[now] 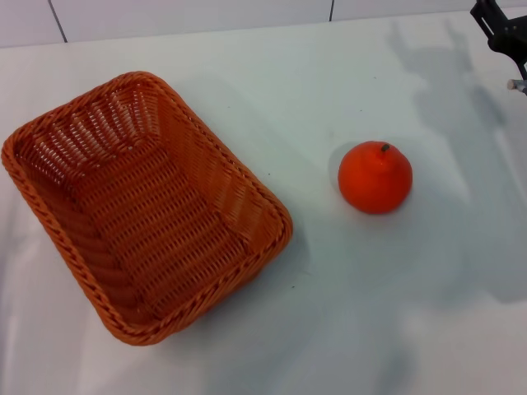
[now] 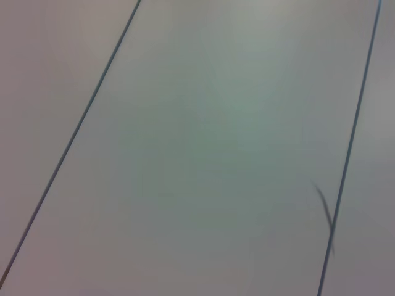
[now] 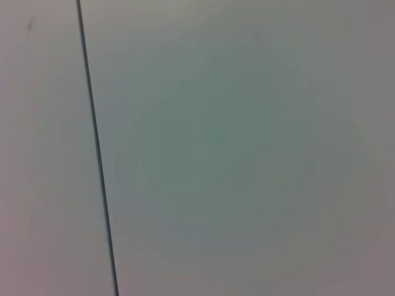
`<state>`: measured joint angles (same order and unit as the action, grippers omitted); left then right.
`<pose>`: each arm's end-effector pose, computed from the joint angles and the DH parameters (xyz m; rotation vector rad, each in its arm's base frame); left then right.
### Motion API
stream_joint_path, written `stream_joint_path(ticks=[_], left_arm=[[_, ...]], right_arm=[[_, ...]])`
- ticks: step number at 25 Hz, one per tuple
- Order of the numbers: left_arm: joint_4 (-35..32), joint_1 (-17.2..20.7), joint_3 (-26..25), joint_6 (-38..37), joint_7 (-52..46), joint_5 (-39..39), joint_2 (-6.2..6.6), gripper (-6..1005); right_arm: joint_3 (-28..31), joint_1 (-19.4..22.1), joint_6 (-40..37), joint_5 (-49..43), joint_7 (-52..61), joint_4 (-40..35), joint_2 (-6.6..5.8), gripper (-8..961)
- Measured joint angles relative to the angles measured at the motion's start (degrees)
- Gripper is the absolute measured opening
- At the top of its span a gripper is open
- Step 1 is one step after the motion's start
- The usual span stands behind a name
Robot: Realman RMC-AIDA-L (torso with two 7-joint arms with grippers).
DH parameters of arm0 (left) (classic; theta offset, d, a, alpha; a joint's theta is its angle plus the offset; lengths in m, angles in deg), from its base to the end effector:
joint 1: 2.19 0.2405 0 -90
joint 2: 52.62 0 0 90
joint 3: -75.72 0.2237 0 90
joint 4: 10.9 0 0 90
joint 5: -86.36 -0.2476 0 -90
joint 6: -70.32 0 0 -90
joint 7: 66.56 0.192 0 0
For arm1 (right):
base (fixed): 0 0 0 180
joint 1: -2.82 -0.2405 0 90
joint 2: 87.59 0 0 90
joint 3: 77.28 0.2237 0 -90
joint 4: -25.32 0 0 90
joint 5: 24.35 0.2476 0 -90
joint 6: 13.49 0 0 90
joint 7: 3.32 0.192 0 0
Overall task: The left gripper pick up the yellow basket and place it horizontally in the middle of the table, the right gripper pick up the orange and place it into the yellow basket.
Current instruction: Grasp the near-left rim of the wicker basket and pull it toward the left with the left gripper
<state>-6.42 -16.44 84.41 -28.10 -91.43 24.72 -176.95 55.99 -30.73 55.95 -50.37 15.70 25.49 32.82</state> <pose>-0.3420 0.2687 0.0255 -1.1444 -0.5986 -1.0759 0.3144 0.4153 0.0146 -0.6873 -1.6172 -1.6167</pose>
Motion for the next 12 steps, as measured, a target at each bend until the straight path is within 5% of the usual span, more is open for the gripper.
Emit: stream_joint_path(ticks=[12], left_arm=[[0.0,0.28,-2.8,0.09,0.0,0.12,0.08,780]], right_arm=[[2.41,0.56,0.47,0.41,0.28,0.0,0.0,946]])
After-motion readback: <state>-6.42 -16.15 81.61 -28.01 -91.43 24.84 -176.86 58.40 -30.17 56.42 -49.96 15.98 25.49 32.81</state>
